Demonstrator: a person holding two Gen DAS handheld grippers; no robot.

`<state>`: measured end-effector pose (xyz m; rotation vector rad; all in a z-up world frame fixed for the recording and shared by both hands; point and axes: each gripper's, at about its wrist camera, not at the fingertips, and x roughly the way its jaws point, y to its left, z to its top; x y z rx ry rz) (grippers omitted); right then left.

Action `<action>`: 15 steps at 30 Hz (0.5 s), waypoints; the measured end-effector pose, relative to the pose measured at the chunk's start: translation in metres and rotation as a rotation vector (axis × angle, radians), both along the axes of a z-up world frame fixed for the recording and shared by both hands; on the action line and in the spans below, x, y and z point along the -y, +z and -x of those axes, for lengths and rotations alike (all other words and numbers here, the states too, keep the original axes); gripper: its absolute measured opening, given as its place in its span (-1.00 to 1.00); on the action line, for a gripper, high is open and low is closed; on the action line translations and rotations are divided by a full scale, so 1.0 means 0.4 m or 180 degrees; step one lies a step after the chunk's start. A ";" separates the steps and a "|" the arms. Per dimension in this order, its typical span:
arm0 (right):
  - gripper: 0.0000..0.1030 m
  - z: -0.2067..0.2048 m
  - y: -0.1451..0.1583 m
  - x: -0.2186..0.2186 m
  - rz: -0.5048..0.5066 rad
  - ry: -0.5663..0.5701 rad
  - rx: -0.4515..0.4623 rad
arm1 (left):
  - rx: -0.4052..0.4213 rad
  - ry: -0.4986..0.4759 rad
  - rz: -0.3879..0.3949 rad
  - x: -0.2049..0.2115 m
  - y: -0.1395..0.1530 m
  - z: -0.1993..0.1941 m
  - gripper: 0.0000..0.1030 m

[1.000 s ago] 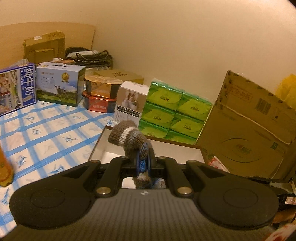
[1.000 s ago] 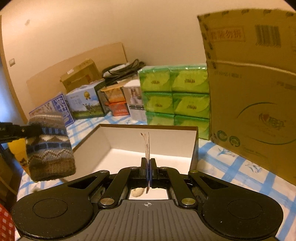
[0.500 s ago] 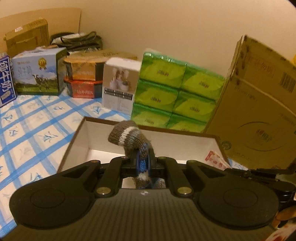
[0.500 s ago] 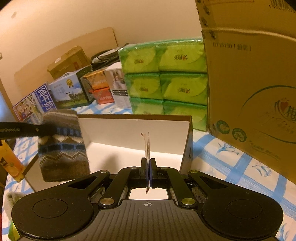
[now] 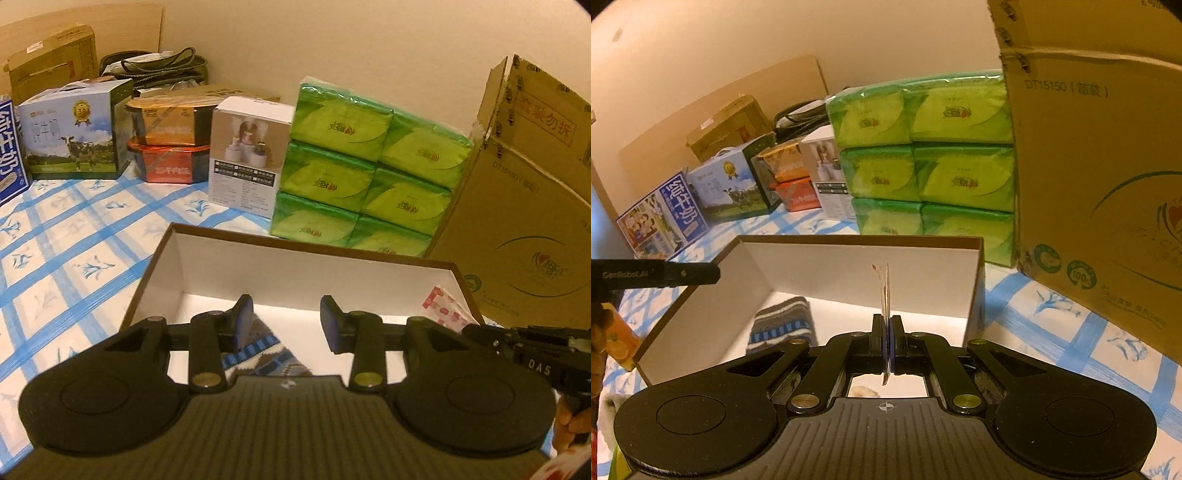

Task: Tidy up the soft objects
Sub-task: 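Open the left tool to drop the sock while the right releases the card into the box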

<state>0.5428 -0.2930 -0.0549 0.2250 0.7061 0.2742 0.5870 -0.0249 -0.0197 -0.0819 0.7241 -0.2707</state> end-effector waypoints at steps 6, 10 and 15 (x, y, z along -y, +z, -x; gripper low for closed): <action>0.01 0.001 0.018 -0.012 -0.0068 -0.0072 0.0057 | 0.0005 0.0009 -0.0040 -0.042 0.009 0.051 -0.13; 0.18 0.034 0.045 -0.008 -0.0118 -0.0104 0.0146 | 0.0062 0.0010 -0.0125 -0.069 0.027 0.108 -0.09; 0.18 0.106 0.076 0.023 -0.0330 -0.0187 0.0054 | 0.0111 0.0092 -0.0108 -0.120 0.066 0.199 -0.05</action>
